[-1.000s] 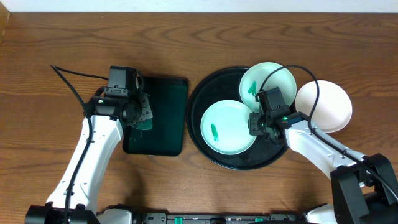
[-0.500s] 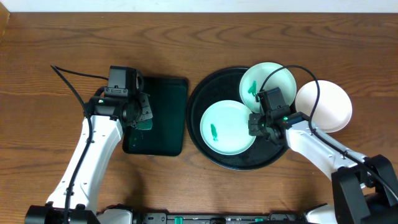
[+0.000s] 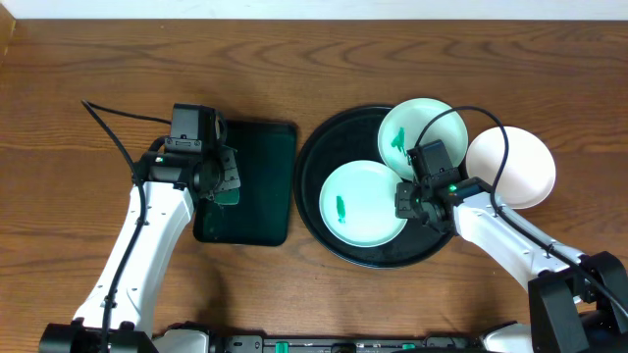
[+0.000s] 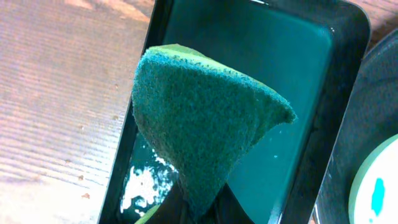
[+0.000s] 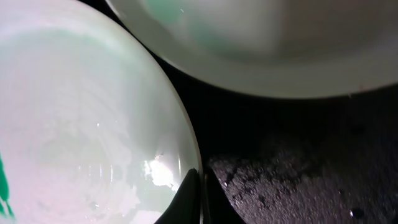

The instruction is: Clean dirty plates on tray and stack at the side

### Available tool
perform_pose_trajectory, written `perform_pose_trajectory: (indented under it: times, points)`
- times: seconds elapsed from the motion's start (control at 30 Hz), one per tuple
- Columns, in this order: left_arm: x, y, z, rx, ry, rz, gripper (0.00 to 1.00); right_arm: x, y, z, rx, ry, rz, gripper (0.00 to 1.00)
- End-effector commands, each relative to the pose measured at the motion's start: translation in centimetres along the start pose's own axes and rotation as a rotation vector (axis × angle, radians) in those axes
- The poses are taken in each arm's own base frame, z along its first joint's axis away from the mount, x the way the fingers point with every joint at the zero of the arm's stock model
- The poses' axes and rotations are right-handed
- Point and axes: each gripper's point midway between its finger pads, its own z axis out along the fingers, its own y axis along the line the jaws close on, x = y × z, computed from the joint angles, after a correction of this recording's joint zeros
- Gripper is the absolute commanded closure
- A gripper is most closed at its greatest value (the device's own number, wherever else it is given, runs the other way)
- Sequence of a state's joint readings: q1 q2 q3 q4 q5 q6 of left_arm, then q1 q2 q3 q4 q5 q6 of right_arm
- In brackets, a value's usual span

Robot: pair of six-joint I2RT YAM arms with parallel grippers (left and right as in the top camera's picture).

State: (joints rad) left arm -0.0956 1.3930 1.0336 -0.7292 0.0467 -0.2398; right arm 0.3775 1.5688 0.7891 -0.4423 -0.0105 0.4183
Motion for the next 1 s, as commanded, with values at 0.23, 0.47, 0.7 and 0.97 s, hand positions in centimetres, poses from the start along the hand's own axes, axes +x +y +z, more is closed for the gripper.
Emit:
perform_pose_trajectory:
  times: [0.23, 0.47, 0.7, 0.97]
  points:
    - [-0.3, -0.1, -0.2, 0.004, -0.018, 0.028, 0.93, 0.0, 0.0, -0.4, 0.001, -0.011, 0.020, 0.86]
    - [-0.3, -0.1, -0.2, 0.004, -0.018, 0.028, 0.93, -0.2, 0.1, -0.1, -0.002, -0.018, 0.019, 0.88]
    - [-0.3, -0.1, -0.2, 0.005, -0.019, 0.028, 0.93, 0.0, 0.0, 0.8, 0.005, -0.002, 0.019, 0.89]
    - [-0.4, -0.2, -0.1, 0.005, -0.021, 0.028, 0.93, 0.0, 0.0, 0.8, 0.005, -0.002, 0.019, 0.95]
